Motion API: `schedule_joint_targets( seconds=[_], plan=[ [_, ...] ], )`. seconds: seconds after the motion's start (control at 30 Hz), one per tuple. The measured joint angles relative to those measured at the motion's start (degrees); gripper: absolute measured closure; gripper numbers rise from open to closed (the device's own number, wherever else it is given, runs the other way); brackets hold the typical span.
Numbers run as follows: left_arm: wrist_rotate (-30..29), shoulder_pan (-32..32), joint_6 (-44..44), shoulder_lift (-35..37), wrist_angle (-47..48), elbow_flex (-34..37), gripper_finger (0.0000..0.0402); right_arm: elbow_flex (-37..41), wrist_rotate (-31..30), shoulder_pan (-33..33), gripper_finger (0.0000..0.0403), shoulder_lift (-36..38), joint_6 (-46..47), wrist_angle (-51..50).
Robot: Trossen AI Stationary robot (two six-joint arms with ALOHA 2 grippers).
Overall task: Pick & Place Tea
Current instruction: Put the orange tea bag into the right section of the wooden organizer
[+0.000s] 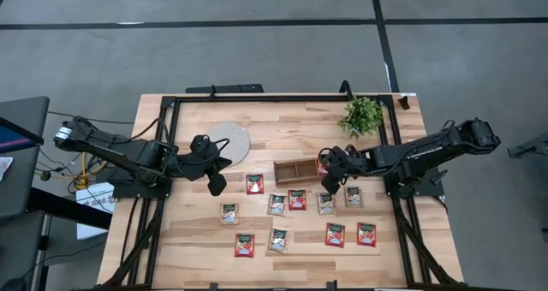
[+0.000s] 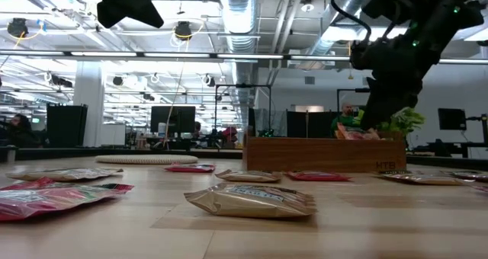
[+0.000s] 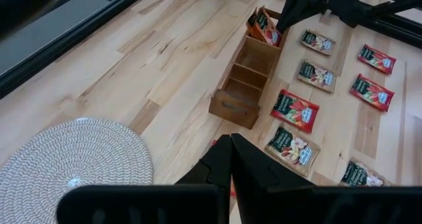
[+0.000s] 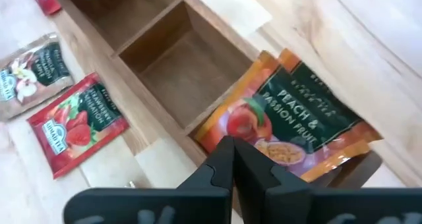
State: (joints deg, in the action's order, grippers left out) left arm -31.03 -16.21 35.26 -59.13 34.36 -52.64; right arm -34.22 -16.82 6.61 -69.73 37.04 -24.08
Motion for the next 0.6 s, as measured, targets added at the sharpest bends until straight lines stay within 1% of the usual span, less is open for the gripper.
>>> schedule_joint_targets(
  seconds=[0.2, 0.33, 0.37, 0.5, 0.6],
  plan=[
    [1.5, 0.0, -0.1, 0.0, 0.0, 0.0, 0.0401, 0.0, -0.2, -1.2, 0.0403, -1.2, 0.4, -0.6],
    [3.0, 0.0, -0.1, 0.0, 0.0, 0.0, 0.0402, 0.0, -0.2, -1.5, 0.0403, -4.0, 0.5, 0.3],
    [3.3, 0.0, -0.1, 0.0, 0.0, 0.0, 0.0402, -0.1, 0.0, -1.5, 0.0403, -5.0, 0.6, 2.0],
    [4.1, 0.0, -0.1, 0.0, 0.0, 0.0, 0.0401, -0.9, 0.4, -0.8, 0.0403, -7.4, 1.5, 2.0],
    [4.5, 0.0, -0.1, 0.0, 0.1, 0.0, 0.0401, -2.6, 0.1, 0.2, 0.0403, -7.4, 1.5, 0.4]
  ],
)
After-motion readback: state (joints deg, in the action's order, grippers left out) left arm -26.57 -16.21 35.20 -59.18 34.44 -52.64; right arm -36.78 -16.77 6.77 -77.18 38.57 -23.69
